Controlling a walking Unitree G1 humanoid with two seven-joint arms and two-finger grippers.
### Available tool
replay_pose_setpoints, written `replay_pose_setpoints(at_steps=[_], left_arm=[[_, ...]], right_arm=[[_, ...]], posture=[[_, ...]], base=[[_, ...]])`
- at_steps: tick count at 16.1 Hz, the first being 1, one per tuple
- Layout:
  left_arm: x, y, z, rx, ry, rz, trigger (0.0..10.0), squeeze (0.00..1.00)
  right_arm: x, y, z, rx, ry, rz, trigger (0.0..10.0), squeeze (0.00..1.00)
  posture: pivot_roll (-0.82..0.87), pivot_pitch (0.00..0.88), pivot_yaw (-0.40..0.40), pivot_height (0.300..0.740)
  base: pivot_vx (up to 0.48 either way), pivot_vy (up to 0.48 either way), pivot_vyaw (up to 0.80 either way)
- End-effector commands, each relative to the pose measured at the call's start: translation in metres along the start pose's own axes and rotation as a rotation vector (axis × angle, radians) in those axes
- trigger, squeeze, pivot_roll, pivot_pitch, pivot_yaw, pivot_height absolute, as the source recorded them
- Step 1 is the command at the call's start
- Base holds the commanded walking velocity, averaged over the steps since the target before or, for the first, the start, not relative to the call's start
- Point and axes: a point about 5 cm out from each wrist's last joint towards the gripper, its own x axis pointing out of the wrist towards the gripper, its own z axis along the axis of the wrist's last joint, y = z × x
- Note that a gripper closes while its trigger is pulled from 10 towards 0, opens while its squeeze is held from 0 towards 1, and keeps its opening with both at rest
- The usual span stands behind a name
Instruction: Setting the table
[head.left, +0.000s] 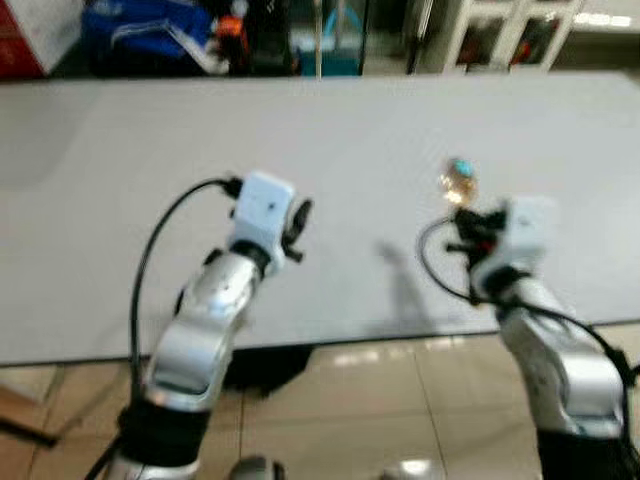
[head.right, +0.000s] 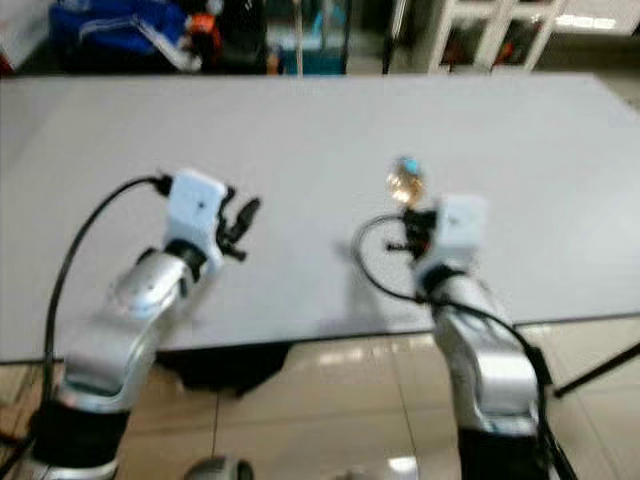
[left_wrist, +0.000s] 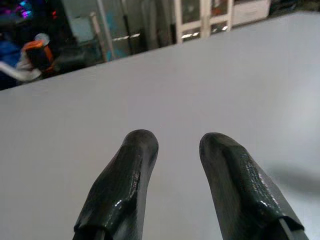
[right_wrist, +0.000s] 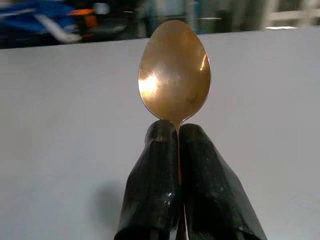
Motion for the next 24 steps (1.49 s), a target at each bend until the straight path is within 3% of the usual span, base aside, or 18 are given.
replay_pose_setpoints(at_steps=[1, 4, 6, 7, 10, 13, 16, 20, 24], left_arm=[[-0.004, -0.003, 0.005, 0.011, -0.017, -0.019, 10.0, 0.0], [-0.009, -0.004, -0.001, 0.017, 0.004, -0.079, 10.0, 0.0], [-0.012, -0.004, -0.005, 0.03, 0.018, -0.096, 10.0, 0.0], [-0.016, 0.0, -0.006, 0.052, 0.03, -0.12, 10.0, 0.0], [-0.03, 0.003, -0.016, 0.086, 0.08, -0.169, 10.0, 0.0], [-0.044, -0.005, -0.025, 0.106, 0.126, -0.234, 10.0, 0.0], [-0.045, -0.012, -0.024, 0.099, 0.13, -0.286, 10.0, 0.0], [-0.045, -0.008, -0.021, 0.118, 0.145, -0.301, 10.0, 0.0], [-0.054, -0.013, -0.024, 0.093, 0.152, -0.333, 10.0, 0.0]], right_arm=[[0.001, -0.003, 0.0, 0.0, 0.008, 0.005, 10.0, 0.0], [0.024, 0.005, -0.001, 0.034, 0.044, 0.073, 10.0, 0.0], [0.032, 0.008, -0.008, -0.02, 0.083, 0.092, 10.0, 0.0], [0.046, 0.011, -0.016, -0.072, 0.132, 0.132, 10.0, 0.0], [0.066, 0.005, -0.036, -0.056, 0.275, 0.037, 10.0, 0.0], [0.071, 0.011, -0.049, 0.03, 0.304, -0.037, 10.0, 0.0], [0.077, 0.017, -0.051, 0.119, 0.293, -0.027, 10.0, 0.0], [0.083, 0.022, -0.042, 0.138, 0.282, -0.024, 10.0, 0.0], [0.075, 0.024, -0.047, 0.179, 0.291, -0.016, 10.0, 0.0]], posture=[[0.02, 0.069, -0.023, 0.74], [0.01, 0.095, -0.023, 0.74], [0.01, 0.101, -0.025, 0.74], [0.01, 0.118, -0.026, 0.74], [0.01, 0.143, -0.033, 0.74], [0.02, 0.158, -0.041, 0.74], [0.02, 0.162, -0.031, 0.74], [0.02, 0.194, -0.026, 0.74], [0.02, 0.178, -0.031, 0.74]], base=[[0.0, 0.0, 0.0], [0.0, 0.0, 0.0], [0.0, 0.0, 0.0], [0.0, 0.0, 0.0], [0.0, 0.0, 0.0], [0.0, 0.0, 0.0], [0.0, 0.0, 0.0], [0.0, 0.0, 0.0], [0.0, 0.0, 0.0]])
